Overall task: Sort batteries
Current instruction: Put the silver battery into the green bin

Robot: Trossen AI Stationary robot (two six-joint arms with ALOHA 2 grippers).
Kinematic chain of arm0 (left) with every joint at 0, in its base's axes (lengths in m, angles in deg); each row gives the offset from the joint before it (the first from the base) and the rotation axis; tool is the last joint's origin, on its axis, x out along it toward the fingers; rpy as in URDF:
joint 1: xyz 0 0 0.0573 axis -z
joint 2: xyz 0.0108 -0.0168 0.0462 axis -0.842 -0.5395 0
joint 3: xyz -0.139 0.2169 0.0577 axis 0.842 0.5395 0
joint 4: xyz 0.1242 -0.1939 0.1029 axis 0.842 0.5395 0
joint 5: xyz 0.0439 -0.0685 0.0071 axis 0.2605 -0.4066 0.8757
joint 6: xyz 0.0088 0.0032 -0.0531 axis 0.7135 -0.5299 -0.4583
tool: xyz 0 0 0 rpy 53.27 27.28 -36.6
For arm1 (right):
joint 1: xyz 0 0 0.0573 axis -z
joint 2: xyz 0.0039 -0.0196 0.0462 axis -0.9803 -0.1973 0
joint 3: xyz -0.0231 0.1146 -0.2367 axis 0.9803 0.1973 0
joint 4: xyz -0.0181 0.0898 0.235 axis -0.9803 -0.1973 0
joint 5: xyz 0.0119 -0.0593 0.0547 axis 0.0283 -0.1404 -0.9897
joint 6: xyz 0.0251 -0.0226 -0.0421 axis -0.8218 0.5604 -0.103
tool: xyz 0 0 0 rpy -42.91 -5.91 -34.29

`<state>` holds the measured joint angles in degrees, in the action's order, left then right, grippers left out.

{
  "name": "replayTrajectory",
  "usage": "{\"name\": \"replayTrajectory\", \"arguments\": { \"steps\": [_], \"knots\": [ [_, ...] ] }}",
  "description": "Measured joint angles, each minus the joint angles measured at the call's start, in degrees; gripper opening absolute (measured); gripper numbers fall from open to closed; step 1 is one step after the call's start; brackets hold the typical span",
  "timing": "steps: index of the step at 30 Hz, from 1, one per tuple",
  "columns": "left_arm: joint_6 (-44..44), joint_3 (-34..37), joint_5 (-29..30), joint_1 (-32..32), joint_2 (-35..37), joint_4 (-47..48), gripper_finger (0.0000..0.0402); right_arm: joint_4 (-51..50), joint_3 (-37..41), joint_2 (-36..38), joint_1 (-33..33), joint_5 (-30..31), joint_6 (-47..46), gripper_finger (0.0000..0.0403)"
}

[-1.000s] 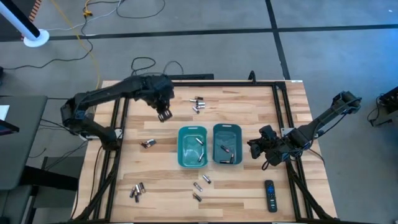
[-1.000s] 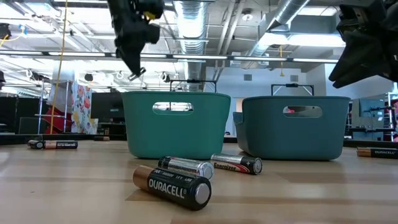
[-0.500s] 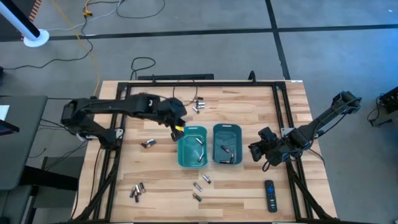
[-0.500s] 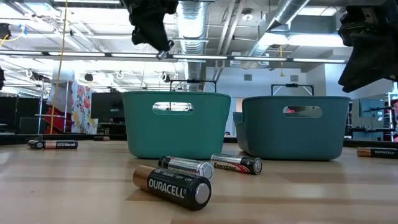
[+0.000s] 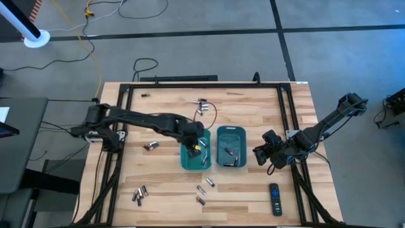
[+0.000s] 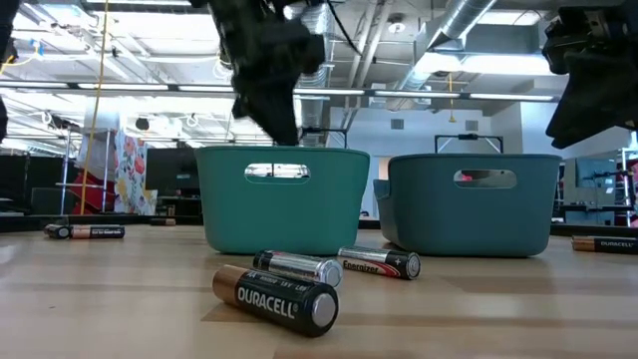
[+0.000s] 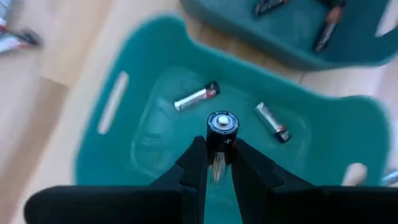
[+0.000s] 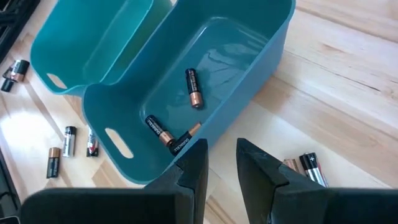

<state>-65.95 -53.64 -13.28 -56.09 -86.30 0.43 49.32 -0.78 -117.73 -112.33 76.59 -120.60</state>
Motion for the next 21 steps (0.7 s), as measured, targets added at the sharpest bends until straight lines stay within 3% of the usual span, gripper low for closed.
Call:
{"name": "replayTrajectory", "arguments": {
  "steps": [11,21],
  "knots": [
    [-4.0,0.0,-4.0,0.0,-9.7,-1.7,0.0055,0.0,0.0,0.0,0.0,-1.4,0.8,0.0103],
    [-5.3,0.0,-4.3,0.0,-10.8,-2.3,0.0071,0.0,0.0,0.0,0.0,-1.4,1.4,0.0103]
  ]
}}
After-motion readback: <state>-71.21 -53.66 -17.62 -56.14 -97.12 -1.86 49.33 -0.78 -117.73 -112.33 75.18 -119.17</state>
